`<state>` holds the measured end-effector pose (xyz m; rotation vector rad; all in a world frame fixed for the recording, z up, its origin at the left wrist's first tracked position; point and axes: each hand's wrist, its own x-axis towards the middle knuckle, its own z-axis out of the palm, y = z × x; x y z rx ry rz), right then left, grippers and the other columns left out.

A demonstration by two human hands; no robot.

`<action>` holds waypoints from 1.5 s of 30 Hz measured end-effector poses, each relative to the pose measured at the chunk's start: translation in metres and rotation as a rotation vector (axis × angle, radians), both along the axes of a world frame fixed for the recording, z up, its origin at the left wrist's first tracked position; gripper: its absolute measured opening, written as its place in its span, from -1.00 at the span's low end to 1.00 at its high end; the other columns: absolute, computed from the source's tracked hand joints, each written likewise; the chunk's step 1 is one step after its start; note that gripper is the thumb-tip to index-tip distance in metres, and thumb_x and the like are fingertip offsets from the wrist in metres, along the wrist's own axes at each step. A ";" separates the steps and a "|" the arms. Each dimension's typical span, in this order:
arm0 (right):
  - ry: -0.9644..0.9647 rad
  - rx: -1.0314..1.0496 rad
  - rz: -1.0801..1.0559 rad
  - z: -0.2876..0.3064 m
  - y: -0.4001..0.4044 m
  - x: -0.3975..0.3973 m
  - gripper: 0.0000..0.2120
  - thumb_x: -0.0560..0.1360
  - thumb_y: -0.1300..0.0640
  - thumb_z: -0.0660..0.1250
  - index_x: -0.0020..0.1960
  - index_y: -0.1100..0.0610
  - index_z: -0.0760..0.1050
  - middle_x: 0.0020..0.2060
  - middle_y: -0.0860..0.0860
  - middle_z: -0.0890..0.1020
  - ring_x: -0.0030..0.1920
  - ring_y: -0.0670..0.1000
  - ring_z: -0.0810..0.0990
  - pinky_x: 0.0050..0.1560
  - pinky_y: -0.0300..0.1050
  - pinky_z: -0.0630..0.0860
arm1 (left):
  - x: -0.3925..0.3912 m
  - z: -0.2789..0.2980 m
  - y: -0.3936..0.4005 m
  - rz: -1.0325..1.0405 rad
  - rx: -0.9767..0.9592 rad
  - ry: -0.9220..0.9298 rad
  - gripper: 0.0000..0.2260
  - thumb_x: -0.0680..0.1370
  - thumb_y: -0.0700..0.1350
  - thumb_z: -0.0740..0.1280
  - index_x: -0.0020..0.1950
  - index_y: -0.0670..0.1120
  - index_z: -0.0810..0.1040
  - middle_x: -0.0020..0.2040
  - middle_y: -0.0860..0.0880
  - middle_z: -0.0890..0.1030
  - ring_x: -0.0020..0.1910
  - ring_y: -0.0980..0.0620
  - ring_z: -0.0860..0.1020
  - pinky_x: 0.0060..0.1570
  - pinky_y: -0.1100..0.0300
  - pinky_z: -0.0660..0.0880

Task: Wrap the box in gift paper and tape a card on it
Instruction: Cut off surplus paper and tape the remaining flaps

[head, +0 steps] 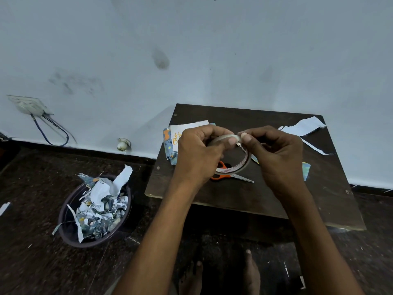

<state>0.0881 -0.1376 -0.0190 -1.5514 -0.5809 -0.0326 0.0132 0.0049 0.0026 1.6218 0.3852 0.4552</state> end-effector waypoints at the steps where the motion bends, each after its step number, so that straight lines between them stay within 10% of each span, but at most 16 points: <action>1: -0.066 -0.040 -0.011 0.000 0.000 0.000 -0.95 0.53 0.27 0.48 -0.06 0.17 0.71 -0.16 0.06 0.73 -0.11 0.06 0.71 -0.09 -0.02 0.63 | 0.000 -0.001 0.000 0.004 0.001 0.006 -0.90 0.47 -0.18 0.53 -0.15 0.03 0.71 -0.20 -0.03 0.73 -0.15 -0.07 0.70 -0.01 -0.19 0.65; 9: -0.320 -0.136 -0.068 0.004 -0.001 -0.003 -0.92 0.47 0.33 0.51 -0.14 0.19 0.73 -0.25 0.03 0.68 -0.24 -0.02 0.66 -0.21 -0.25 0.50 | 0.001 0.000 -0.001 -0.045 0.014 0.024 -0.89 0.48 -0.20 0.44 -0.12 0.02 0.70 -0.14 -0.04 0.74 -0.07 -0.01 0.70 0.10 -0.16 0.63; 18: 0.110 0.137 0.022 0.003 0.006 -0.006 -0.94 0.42 0.24 0.49 -0.22 0.21 0.66 -0.29 0.10 0.69 -0.27 0.10 0.60 -0.22 -0.04 0.49 | 0.000 0.003 0.000 -0.061 0.011 -0.060 -0.84 0.41 -0.29 0.44 -0.15 -0.03 0.69 -0.14 -0.04 0.72 -0.11 0.01 0.67 -0.06 0.02 0.61; 27: 0.174 0.132 0.077 0.005 0.006 -0.007 -0.86 0.40 0.24 0.47 -0.29 0.05 0.65 -0.32 0.12 0.67 -0.28 0.08 0.57 -0.24 -0.09 0.50 | -0.006 0.007 0.001 -0.074 -0.047 -0.071 -0.83 0.38 -0.27 0.34 -0.14 -0.11 0.71 -0.15 -0.18 0.71 -0.08 -0.27 0.64 0.02 -0.29 0.56; 39: 0.284 0.144 0.086 0.000 -0.002 0.001 -0.90 0.38 0.27 0.41 -0.28 0.13 0.63 -0.28 0.30 0.63 -0.28 0.17 0.53 -0.18 0.06 0.49 | -0.005 0.007 0.003 -0.078 -0.113 -0.102 -0.81 0.37 -0.30 0.29 -0.13 -0.18 0.69 -0.22 -0.09 0.70 -0.19 -0.08 0.64 -0.06 -0.11 0.54; 45: 0.194 0.126 0.192 0.005 -0.002 -0.003 -0.90 0.48 0.20 0.44 -0.09 0.24 0.65 -0.23 0.17 0.67 -0.26 0.06 0.55 -0.28 -0.18 0.45 | -0.005 0.008 0.002 -0.090 -0.135 -0.116 -0.86 0.46 -0.25 0.33 -0.13 -0.09 0.67 -0.17 -0.02 0.70 -0.12 0.09 0.63 -0.07 0.08 0.54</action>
